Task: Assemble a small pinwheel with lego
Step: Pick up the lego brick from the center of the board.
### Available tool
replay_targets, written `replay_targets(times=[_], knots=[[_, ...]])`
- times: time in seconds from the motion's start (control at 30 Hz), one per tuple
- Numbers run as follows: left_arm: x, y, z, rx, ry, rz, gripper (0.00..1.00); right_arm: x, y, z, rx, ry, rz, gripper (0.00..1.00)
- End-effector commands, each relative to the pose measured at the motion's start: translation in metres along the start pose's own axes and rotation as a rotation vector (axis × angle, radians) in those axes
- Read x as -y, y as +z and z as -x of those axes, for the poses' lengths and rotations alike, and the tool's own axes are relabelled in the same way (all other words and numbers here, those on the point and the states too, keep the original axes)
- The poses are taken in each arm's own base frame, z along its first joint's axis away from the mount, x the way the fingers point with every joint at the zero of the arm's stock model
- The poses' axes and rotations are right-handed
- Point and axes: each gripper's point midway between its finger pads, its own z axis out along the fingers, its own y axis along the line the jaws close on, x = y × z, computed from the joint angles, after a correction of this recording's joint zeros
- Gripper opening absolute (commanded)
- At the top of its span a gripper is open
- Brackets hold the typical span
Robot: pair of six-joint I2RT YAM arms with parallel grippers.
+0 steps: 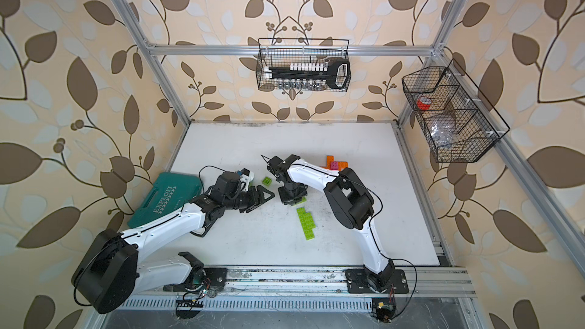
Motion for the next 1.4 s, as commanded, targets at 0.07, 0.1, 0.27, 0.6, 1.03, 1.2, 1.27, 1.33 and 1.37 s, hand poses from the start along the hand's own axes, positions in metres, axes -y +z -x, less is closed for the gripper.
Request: replay_targets(times=[0.07, 0.1, 0.27, 0.6, 1.03, 1.2, 1.27, 1.33, 1.37], knots=[[0.009, -0.006, 0.005, 0.019, 0.044, -0.024, 0.69, 0.007, 0.022, -0.009, -0.060, 0.055, -0.046, 0.12], [0.008, -0.006, 0.005, 0.018, 0.044, -0.024, 0.69, 0.009, 0.022, -0.009, -0.062, 0.059, -0.046, 0.11], [0.009, -0.006, 0.005, 0.016, 0.049, -0.024, 0.69, 0.004, 0.018, -0.008, -0.052, 0.056, -0.009, 0.12], [0.010, -0.007, 0.005, 0.014, 0.051, -0.025, 0.69, 0.001, -0.009, 0.004, 0.014, 0.075, 0.043, 0.15], [0.010, -0.006, 0.005, 0.011, 0.055, -0.021, 0.69, 0.008, -0.002, 0.006, 0.003, 0.085, 0.021, 0.15], [0.008, -0.005, 0.005, 0.010, 0.054, -0.015, 0.69, 0.009, 0.003, 0.006, -0.005, 0.088, 0.017, 0.13], [0.007, -0.005, 0.005, 0.008, 0.053, -0.013, 0.69, 0.009, 0.005, 0.006, -0.011, 0.086, 0.014, 0.11], [0.006, -0.004, 0.005, 0.010, 0.053, -0.012, 0.69, 0.009, 0.007, 0.005, -0.016, 0.086, 0.013, 0.10], [0.006, -0.004, 0.005, 0.009, 0.053, -0.011, 0.69, 0.010, 0.008, 0.004, -0.017, 0.086, 0.012, 0.10]])
